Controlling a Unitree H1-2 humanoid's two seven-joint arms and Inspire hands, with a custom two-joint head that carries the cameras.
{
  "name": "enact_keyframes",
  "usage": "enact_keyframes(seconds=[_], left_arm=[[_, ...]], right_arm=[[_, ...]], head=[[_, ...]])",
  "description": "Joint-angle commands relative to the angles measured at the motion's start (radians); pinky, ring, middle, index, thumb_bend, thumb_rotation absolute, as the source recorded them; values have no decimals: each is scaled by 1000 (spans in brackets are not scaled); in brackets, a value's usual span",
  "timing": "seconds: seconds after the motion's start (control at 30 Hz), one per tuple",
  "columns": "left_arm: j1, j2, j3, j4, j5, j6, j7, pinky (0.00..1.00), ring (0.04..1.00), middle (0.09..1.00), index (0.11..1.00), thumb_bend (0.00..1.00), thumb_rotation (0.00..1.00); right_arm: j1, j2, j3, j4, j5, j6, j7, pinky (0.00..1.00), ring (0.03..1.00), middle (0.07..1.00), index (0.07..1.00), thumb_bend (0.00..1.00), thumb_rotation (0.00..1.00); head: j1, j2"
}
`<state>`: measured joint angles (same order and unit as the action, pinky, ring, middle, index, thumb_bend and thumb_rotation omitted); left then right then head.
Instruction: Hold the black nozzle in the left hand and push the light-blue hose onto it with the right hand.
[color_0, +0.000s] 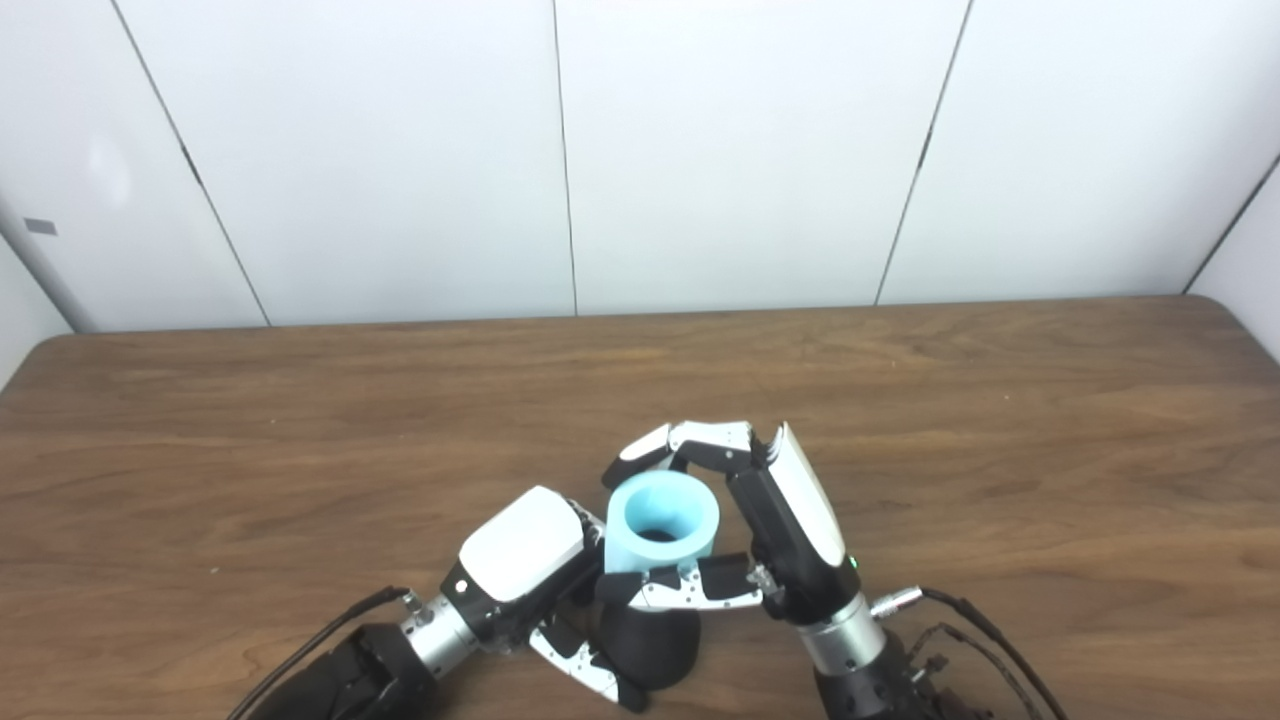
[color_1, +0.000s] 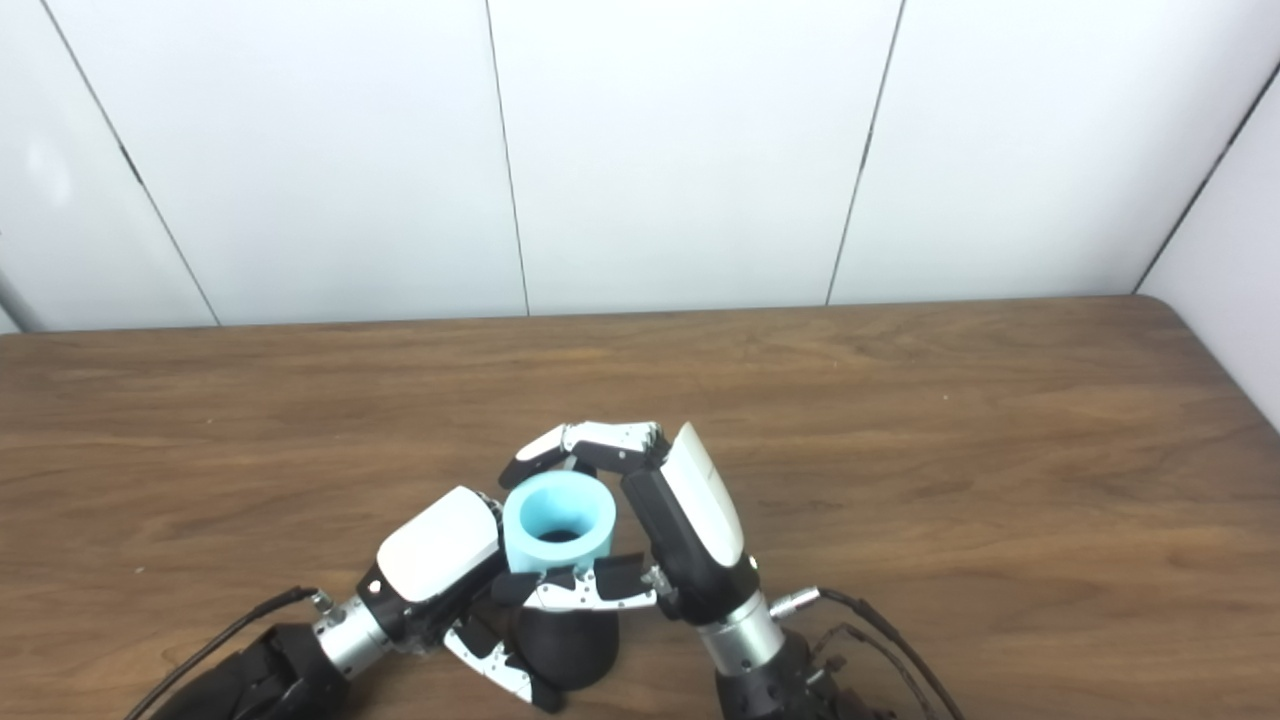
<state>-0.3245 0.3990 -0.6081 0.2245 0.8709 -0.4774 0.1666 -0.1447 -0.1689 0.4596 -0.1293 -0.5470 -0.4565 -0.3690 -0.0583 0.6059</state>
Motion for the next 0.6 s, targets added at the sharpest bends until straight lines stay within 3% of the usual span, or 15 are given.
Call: enact_keyframes(seconds=[0.0, 0.3, 0.57], left_arm=[[90, -26, -53, 60, 32, 16, -56, 147, 201, 471, 482, 524, 0], [90, -24, -53, 59, 39, 18, -57, 136, 189, 471, 482, 524, 0], [93, -25, -51, 56, 36, 28, -70, 153, 210, 472, 483, 524, 0]], right_arm=[[-12, -19, 12, 8, -33, -13, 4, 220, 291, 454, 520, 521, 0], [-18, -34, 23, 3, -34, -13, -12, 293, 379, 479, 490, 526, 0], [-21, -36, 31, 12, -31, -13, -33, 293, 374, 476, 494, 525, 0]], head=[[-1, 1], [-1, 3], [-1, 2]])
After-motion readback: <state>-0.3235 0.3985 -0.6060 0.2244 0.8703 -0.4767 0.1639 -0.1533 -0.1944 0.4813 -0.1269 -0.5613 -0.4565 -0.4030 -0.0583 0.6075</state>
